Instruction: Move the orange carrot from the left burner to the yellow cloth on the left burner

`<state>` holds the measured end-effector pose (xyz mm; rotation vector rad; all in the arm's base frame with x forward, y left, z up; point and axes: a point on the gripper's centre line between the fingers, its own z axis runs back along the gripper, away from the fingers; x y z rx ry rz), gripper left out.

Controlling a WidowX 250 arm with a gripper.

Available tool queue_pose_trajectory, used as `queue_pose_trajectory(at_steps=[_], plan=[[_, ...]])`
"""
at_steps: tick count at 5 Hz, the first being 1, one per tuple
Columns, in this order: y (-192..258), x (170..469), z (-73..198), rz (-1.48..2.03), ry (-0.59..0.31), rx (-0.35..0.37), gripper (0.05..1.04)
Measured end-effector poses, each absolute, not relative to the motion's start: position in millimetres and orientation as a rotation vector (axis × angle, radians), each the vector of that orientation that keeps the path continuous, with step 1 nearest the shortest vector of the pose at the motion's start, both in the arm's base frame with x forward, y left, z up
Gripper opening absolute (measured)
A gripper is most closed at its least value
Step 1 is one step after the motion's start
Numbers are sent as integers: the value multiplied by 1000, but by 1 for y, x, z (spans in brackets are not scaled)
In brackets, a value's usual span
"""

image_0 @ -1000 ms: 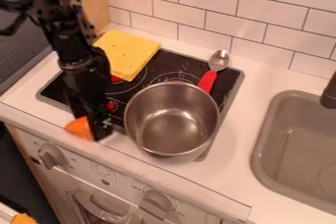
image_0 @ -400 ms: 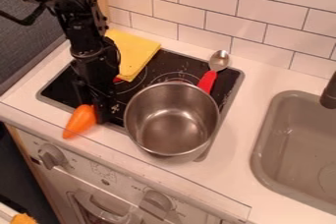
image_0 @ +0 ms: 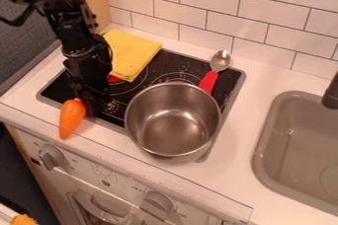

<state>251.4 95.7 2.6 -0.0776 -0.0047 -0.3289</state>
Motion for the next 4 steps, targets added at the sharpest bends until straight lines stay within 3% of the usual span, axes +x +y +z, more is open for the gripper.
queue_pose_trajectory(at_steps=[2,3,4], plan=[[94,245,4,-306,-12,-124,813],[95,246,4,-297,-16,-123,971],[99,247,4,-274,-24,-104,975]])
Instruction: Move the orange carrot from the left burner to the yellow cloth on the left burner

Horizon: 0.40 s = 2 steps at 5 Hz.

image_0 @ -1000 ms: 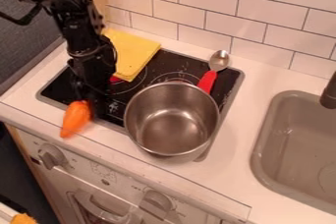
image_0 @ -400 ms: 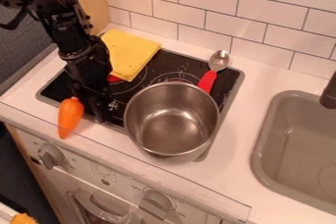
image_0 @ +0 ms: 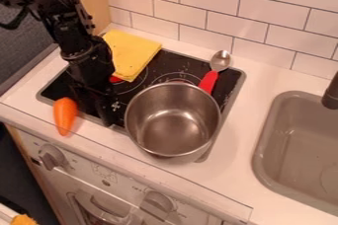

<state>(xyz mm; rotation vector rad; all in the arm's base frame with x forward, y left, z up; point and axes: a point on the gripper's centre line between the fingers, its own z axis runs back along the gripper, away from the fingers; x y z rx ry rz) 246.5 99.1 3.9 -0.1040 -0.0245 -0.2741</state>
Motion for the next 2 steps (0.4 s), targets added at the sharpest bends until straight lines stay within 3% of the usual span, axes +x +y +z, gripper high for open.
queue_pose_trajectory(at_steps=[2], plan=[[121,258,0,-155,-109,57,976]])
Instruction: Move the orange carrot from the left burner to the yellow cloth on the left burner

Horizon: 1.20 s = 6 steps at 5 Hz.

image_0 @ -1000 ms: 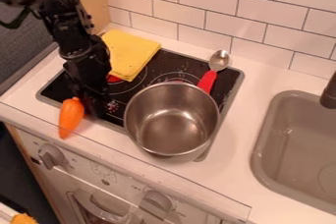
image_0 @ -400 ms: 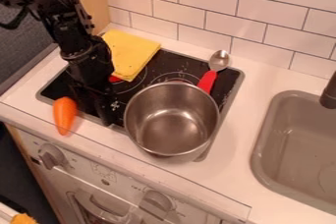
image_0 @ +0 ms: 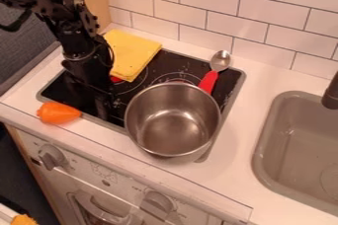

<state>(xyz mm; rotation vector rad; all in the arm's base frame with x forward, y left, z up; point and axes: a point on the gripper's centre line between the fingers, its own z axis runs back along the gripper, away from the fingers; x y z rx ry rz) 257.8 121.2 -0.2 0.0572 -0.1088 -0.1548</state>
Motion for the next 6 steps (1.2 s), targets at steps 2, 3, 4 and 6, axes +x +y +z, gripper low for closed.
queue_pose_trajectory(at_steps=[2,3,4,6], plan=[[133,241,4,-90,-113,25,978],[144,218,7,-80,-34,-34,989],[149,209,9,-95,20,-36,994],[153,211,5,-100,59,-39,681]])
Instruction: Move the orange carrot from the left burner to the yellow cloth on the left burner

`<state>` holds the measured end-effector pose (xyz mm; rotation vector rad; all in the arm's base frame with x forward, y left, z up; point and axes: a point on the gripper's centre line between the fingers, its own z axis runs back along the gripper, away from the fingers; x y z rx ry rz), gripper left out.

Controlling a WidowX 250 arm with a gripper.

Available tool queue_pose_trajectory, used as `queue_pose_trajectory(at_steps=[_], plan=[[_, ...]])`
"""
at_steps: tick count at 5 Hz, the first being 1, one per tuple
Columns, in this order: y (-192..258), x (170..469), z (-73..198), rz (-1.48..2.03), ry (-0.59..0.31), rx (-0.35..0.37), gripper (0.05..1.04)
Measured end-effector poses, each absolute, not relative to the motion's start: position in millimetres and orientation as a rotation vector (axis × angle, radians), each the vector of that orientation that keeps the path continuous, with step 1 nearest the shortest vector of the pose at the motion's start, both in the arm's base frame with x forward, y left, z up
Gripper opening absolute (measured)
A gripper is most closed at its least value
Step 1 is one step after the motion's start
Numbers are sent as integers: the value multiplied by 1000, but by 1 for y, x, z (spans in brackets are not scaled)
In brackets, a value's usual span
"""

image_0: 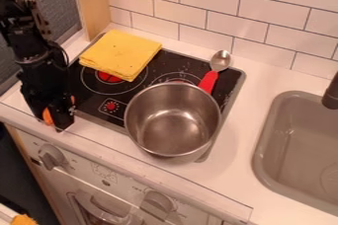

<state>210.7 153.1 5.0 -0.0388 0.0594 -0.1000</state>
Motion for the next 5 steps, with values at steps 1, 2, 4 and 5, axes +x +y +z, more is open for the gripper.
queue_pose_trajectory(at_steps=[1,2,4,5], plan=[[150,216,5,-106,51,-21,636],[147,220,6,-96,48,-20,636],[145,285,52,-79,-104,-45,636],[141,313,39,-78,-79,-45,636]])
